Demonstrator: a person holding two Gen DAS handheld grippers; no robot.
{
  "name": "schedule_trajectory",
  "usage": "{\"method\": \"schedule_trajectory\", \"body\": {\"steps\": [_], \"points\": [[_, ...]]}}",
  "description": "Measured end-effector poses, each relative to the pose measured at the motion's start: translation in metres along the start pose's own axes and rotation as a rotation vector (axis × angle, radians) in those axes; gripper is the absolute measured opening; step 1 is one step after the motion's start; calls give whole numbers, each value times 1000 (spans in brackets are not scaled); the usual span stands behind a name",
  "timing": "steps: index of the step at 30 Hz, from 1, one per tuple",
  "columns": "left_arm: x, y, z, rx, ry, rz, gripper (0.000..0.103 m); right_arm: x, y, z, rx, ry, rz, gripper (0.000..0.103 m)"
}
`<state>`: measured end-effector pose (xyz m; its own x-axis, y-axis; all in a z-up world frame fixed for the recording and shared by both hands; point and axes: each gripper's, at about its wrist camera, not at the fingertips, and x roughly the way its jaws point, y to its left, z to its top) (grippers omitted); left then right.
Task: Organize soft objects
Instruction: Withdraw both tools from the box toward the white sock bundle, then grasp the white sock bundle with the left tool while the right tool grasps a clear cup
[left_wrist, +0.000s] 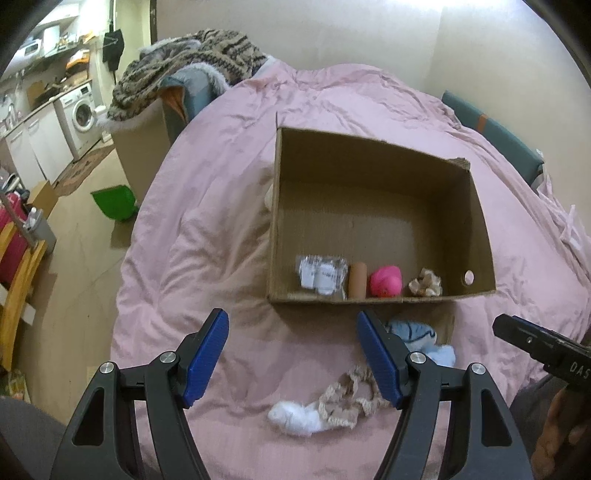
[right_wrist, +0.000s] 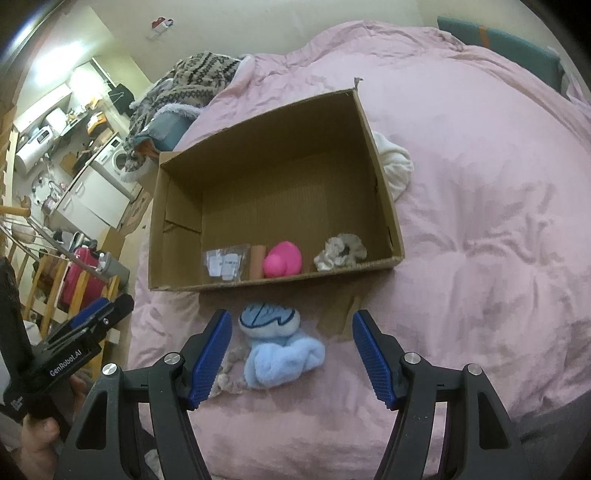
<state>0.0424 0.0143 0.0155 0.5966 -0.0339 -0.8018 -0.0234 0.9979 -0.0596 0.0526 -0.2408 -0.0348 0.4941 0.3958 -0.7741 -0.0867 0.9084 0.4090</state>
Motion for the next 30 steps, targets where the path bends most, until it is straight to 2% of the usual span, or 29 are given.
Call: {"method": "schedule_trajectory", "body": {"steps": [5, 10, 15, 21, 27, 30], "points": [[3, 9, -10, -44, 56, -18, 69, 7, -4, -7, 29, 50, 5, 71], [19, 25, -9, -124, 115, 5, 69, 18, -3, -4, 41, 64, -5, 71], [48, 43, -19, -242, 265, -32, 69, 24, -4, -5, 53, 85, -4, 71], [77, 35, -41, -228, 449, -45, 68, 26, -5, -6, 68, 99, 0, 71], [94, 28, -59, -218, 556, -78, 45, 30, -10, -5, 103, 112, 12, 71], [100, 23, -67, -227, 596, -111, 25, 32, -14, -5, 120, 119, 14, 71]]}}
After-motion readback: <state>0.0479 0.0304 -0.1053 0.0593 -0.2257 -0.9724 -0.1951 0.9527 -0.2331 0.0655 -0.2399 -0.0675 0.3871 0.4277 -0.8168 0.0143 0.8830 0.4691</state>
